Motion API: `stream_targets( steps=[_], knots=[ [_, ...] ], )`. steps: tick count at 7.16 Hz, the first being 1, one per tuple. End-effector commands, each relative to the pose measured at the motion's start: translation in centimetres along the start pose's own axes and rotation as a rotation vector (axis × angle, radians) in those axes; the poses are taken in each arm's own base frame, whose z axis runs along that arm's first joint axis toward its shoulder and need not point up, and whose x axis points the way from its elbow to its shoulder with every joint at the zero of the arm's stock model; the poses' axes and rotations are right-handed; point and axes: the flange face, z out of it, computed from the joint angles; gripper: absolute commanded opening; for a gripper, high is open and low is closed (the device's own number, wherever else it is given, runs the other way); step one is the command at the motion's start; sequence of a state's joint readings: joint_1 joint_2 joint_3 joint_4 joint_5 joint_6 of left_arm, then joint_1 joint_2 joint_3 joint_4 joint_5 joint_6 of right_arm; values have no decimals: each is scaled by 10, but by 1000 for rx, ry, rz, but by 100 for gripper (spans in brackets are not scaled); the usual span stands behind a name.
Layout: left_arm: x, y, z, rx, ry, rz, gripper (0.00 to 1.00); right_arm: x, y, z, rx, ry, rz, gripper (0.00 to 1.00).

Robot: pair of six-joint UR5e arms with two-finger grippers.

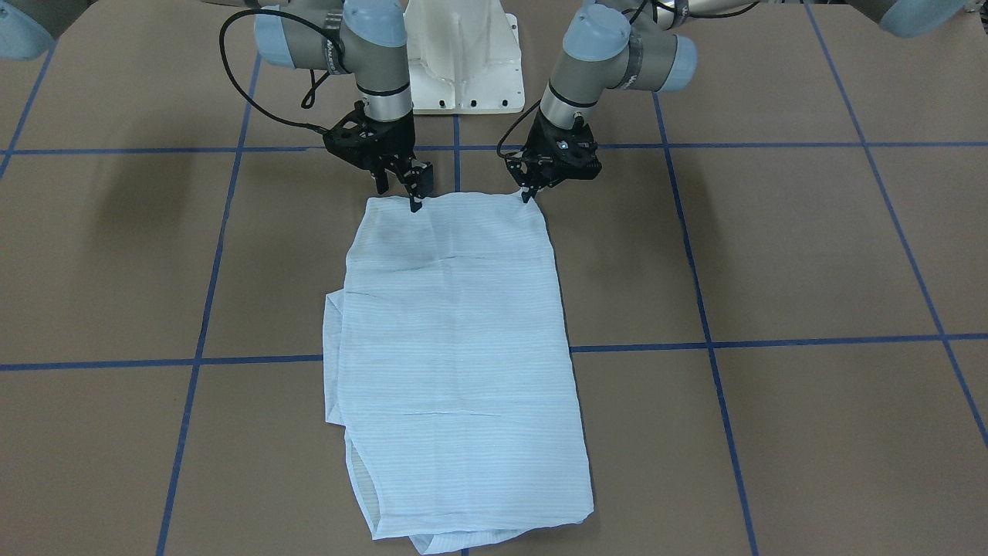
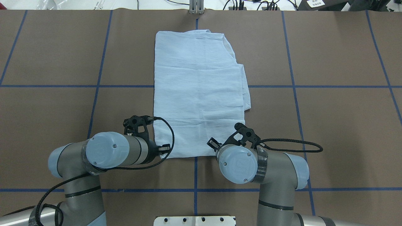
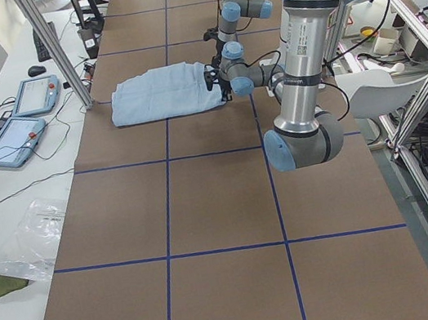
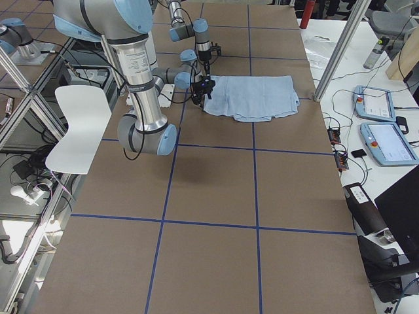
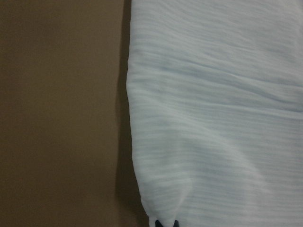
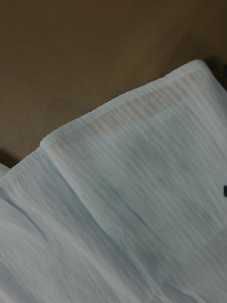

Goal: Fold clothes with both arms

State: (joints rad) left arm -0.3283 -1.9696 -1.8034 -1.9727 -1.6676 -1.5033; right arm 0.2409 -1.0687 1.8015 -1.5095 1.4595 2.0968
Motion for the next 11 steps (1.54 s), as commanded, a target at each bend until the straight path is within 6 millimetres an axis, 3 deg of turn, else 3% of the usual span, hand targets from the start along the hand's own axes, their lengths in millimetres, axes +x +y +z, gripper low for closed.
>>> stream_targets(
  steps=[1,4,7,9,10,11],
  knots=[
    [0,0,0,0,1,0,0,-1,0,2,9,8,6,71],
    [0,1,0,-1,1,1,0,-7,2,3,26,10,5,69],
    [0,1,0,-1,1,1,0,-6,4,9,31,21,-1,74],
    [0,1,0,-1,1,1,0,-5,4,11,34,23,2,60],
    [-1,1,0,-1,-1,1,0,-14,7,5,31,9,7,44],
    [-1,0,0,0,1,0,0,-18,7,5,38,3,31,12]
  ],
)
